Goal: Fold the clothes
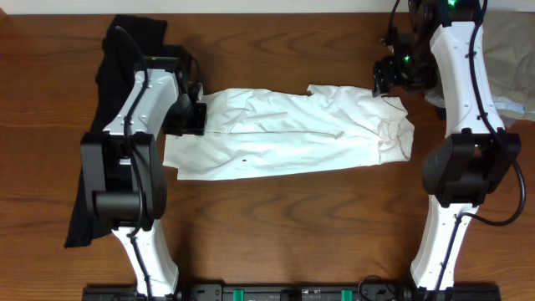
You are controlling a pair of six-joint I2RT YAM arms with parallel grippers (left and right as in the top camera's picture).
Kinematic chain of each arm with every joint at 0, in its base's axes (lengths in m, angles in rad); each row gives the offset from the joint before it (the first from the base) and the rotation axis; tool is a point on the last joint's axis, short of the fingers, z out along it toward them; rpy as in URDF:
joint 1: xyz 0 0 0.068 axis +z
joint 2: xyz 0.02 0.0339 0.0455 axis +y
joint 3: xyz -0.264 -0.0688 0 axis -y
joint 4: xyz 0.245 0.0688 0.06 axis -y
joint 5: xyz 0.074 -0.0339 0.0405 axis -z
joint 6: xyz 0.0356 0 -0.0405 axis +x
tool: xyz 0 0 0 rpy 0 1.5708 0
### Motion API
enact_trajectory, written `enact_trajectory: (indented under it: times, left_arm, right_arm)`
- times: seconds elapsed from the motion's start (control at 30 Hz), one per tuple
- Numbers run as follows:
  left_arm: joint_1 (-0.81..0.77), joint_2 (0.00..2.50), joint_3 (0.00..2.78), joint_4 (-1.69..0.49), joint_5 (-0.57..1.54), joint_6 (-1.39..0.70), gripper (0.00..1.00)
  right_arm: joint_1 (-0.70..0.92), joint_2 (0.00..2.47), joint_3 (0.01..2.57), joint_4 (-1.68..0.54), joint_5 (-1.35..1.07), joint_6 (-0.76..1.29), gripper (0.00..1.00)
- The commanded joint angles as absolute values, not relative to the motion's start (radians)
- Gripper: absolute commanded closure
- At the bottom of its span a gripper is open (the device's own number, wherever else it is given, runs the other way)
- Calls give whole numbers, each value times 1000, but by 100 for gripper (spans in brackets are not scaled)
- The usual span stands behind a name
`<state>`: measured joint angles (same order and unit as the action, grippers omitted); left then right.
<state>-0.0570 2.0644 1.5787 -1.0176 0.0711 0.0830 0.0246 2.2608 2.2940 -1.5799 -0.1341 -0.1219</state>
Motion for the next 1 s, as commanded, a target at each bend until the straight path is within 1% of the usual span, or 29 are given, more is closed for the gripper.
enact_trajectory:
  times: [0.0,0.13,0.3,0.47,0.97]
  left_arm:
    - [-66,1991,1597,-1023,60,113,52]
    - [-66,1979,1597,-1000,59,144,52]
    - [-66,1991,1562,-891,58,165,52]
    - [-66,2030,1538,-845,59,169,52]
    - [-67,2072,1535,-849,60,168,52]
  right_arm:
    - [31,2259,2304,-1576,-139,-137,23]
    - [31,2259,2304,-1565,-140,-137,21]
    - [31,2259,2304,-1555,-140,-137,20]
    - [31,2259,2304,-1556,-140,-137,20]
    - [31,2259,2304,-1552,-147,-137,20]
